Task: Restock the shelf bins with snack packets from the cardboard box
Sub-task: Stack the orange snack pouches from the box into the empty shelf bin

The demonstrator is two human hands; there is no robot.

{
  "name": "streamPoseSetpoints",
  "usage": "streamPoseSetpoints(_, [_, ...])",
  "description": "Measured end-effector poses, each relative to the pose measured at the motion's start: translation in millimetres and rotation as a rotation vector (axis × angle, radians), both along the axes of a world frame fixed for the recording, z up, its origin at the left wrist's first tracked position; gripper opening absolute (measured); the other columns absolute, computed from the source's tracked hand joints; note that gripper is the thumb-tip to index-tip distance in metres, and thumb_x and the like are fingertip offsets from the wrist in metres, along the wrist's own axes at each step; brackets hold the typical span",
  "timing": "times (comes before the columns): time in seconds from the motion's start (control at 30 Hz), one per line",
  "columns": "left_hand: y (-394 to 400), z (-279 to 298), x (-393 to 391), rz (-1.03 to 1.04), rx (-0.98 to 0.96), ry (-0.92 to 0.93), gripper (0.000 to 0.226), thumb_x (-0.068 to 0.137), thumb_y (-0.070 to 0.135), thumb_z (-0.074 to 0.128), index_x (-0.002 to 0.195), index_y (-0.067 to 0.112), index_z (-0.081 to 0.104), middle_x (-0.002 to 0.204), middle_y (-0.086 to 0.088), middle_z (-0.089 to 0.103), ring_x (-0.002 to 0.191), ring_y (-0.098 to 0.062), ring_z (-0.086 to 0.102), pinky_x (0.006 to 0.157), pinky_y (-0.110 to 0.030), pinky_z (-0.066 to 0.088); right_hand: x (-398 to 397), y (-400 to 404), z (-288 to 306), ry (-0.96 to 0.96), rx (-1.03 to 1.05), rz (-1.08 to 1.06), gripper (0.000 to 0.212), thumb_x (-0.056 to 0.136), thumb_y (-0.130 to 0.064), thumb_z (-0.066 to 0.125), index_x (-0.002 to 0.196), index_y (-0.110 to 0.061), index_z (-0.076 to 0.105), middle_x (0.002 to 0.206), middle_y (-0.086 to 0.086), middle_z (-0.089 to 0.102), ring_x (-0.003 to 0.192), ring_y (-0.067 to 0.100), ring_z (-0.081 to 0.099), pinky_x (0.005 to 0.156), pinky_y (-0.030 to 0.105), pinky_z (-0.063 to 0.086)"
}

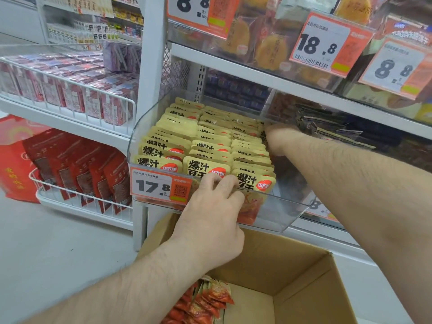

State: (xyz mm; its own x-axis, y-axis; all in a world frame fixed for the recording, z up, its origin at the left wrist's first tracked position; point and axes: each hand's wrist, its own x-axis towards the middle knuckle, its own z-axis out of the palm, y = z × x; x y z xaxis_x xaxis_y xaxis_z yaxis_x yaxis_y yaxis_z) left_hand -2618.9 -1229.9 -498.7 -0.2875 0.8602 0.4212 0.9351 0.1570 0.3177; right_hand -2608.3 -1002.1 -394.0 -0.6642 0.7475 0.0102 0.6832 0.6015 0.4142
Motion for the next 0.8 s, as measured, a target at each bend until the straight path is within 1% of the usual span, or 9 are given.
streamPoseSetpoints(0.1, [-1.4,4.0,1.0,0.008,-0.015,0.0,0.042,0.081,0.027,0.055,0.122,0.016,0.059,0.144,0.001,0.037,0.131,-0.025,0.022,0.108,-0.039,0.039,8.2,2.0,0.0,0.05,-0.005,0.019,0.034,0.088,-0.007,0.065,0.12,0.0,0.058,0.12,0.02,0.06,0.11,0.036,0.059,0.078,0.036,0.045])
streamPoseSetpoints(0.23, [-4.5,7.2,5.0,0.013,0.073,-0.01,0.047,0.079,0.024,0.061,0.124,0.016,0.055,0.14,-0.007,0.036,0.132,-0.027,0.025,0.107,-0.04,0.04,29.7,-7.3,5.6,0.218,0.001,0.046,0.031,0.088,-0.008,0.059,0.119,-0.004,0.055,0.115,0.017,0.063,0.101,0.036,0.061,0.078,0.038,0.052])
streamPoseSetpoints(0.33, [-7.2,6.6,12.8,-0.028,0.162,-0.01,0.05,0.073,0.024,0.063,0.121,0.013,0.057,0.127,-0.007,0.046,0.122,-0.028,0.037,0.098,-0.041,0.045,55.1,-29.5,5.3,0.493,0.022,0.139,0.043,0.084,-0.013,0.058,0.127,-0.01,0.054,0.12,0.015,0.064,0.107,0.037,0.06,0.086,0.043,0.053])
streamPoseSetpoints(0.43, [-10.0,0.5,23.4,-0.088,0.147,-0.02,0.051,0.072,0.026,0.059,0.12,0.011,0.057,0.118,-0.007,0.052,0.113,-0.029,0.044,0.095,-0.044,0.048,81.5,-70.7,-10.5,0.731,0.073,0.372,0.044,0.081,-0.015,0.053,0.125,-0.012,0.063,0.119,0.011,0.068,0.109,0.035,0.061,0.089,0.041,0.051])
streamPoseSetpoints(0.57, [-10.5,-13.2,36.8,-0.15,-0.055,0.044,0.045,0.079,0.03,0.06,0.119,0.01,0.052,0.115,-0.007,0.053,0.11,-0.027,0.042,0.098,-0.045,0.044,117.0,-119.0,-55.8,0.982,0.127,0.677,0.025,0.076,-0.013,0.057,0.094,-0.007,0.073,0.09,0.006,0.073,0.083,0.027,0.068,0.071,0.032,0.053])
streamPoseSetpoints(0.67, [-12.1,-25.9,46.3,-0.202,-0.325,0.08,0.043,0.081,0.034,0.057,0.118,0.014,0.049,0.113,-0.004,0.052,0.11,-0.027,0.041,0.098,-0.043,0.041,150.0,-141.5,-111.6,1.105,0.043,0.714,0.015,0.074,-0.013,0.053,0.075,-0.008,0.068,0.071,0.002,0.066,0.067,0.022,0.062,0.06,0.029,0.048])
streamPoseSetpoints(0.73, [-14.5,-38.5,51.8,-0.239,-0.534,0.099,0.049,0.084,0.034,0.056,0.129,0.017,0.045,0.123,-0.004,0.051,0.118,-0.027,0.039,0.099,-0.04,0.04,173.0,-146.5,-162.7,1.048,-0.126,0.56,0.016,0.072,-0.02,0.049,0.071,-0.012,0.064,0.068,-0.001,0.063,0.065,0.02,0.059,0.059,0.028,0.048])
streamPoseSetpoints(0.77, [-15.2,-45.1,54.1,-0.261,-0.618,0.097,0.052,0.087,0.034,0.056,0.135,0.019,0.043,0.128,-0.003,0.05,0.122,-0.026,0.037,0.1,-0.039,0.038,184.2,-145.8,-189.9,0.927,-0.245,0.455,0.017,0.073,-0.023,0.047,0.072,-0.015,0.062,0.069,-0.001,0.062,0.066,0.022,0.06,0.059,0.029,0.05])
streamPoseSetpoints(0.8, [-15.5,-51.5,56.2,-0.284,-0.677,0.087,0.054,0.088,0.033,0.055,0.139,0.022,0.041,0.132,-0.002,0.049,0.125,-0.025,0.035,0.101,-0.039,0.037,195.2,-141.9,-217.6,0.741,-0.383,0.35,0.017,0.074,-0.024,0.045,0.073,-0.016,0.06,0.071,-0.001,0.062,0.069,0.024,0.061,0.061,0.033,0.052])
